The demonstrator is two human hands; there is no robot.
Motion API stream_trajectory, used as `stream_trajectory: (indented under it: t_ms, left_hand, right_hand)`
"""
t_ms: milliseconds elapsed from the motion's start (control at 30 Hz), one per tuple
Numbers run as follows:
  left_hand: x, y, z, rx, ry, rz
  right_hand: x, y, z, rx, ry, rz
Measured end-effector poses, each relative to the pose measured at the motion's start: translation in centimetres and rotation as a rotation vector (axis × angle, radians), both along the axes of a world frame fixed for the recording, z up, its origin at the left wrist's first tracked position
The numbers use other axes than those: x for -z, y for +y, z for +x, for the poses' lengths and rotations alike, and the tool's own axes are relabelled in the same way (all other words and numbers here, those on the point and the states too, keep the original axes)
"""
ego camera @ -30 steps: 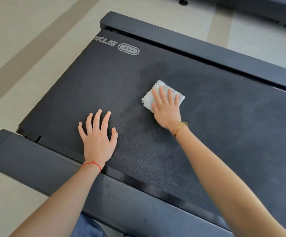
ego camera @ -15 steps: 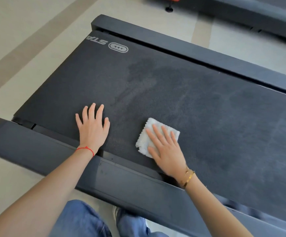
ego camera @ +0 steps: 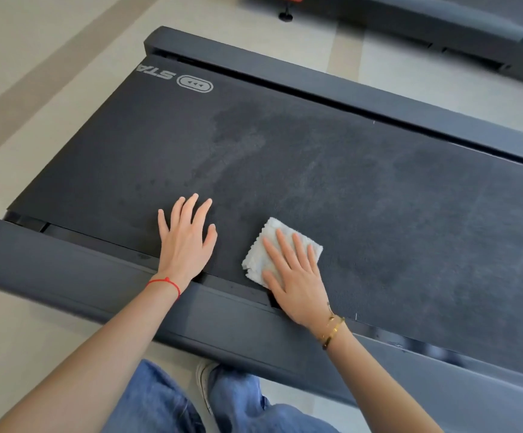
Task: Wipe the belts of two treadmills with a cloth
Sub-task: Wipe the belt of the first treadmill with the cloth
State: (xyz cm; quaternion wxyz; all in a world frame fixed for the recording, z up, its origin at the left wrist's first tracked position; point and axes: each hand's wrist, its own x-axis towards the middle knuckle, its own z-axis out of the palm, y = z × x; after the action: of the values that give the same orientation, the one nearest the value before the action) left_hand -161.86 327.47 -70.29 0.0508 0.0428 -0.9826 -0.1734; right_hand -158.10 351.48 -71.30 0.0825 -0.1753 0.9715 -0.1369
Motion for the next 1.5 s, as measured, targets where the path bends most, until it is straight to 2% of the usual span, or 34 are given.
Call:
stream_trajectory:
  t_ms: [167, 300, 600, 733, 1000, 1200, 1500]
  left_hand:
    - [-0.6, -0.6, -0.1, 0.01, 0.013, -0.032]
    - [-0.8, -1.8, 0.2, -0.066, 0.009, -0.016]
    - [-2.4, -6.4, 1.4, -0.213, 0.02, 0.034]
    - [-3.3, -8.7, 2.8, -0.272, 0.021, 0.04]
    - [-4.8, -9.9, 5.8, -0.3, 0.049, 0.06]
    - [-5.4, -9.9, 7.8, -0.312, 0.08, 0.076]
    - [-6.5, -13.4, 10.9, -0.469, 0.095, 0.106]
  right_hand:
    - [-0.5, 4.4, -2.2, 0.293, 0.019, 0.061]
    - [-0.5, 3.0, -3.4, 0.313, 0.017, 0.043]
    - [-1.1, -7.4, -6.9, -0.023, 0.164, -0.016]
    - [-1.7, -11.2, -8.3, -0.063, 0.2, -0.055]
    - [-3.9, -15.3, -7.2, -0.147, 0.199, -0.263]
    - [-5.5, -16.7, -5.3, -0.214, 0.194, -0.311]
    - [-6.1, -21.0, -4.9, -0.308, 0.097, -0.298]
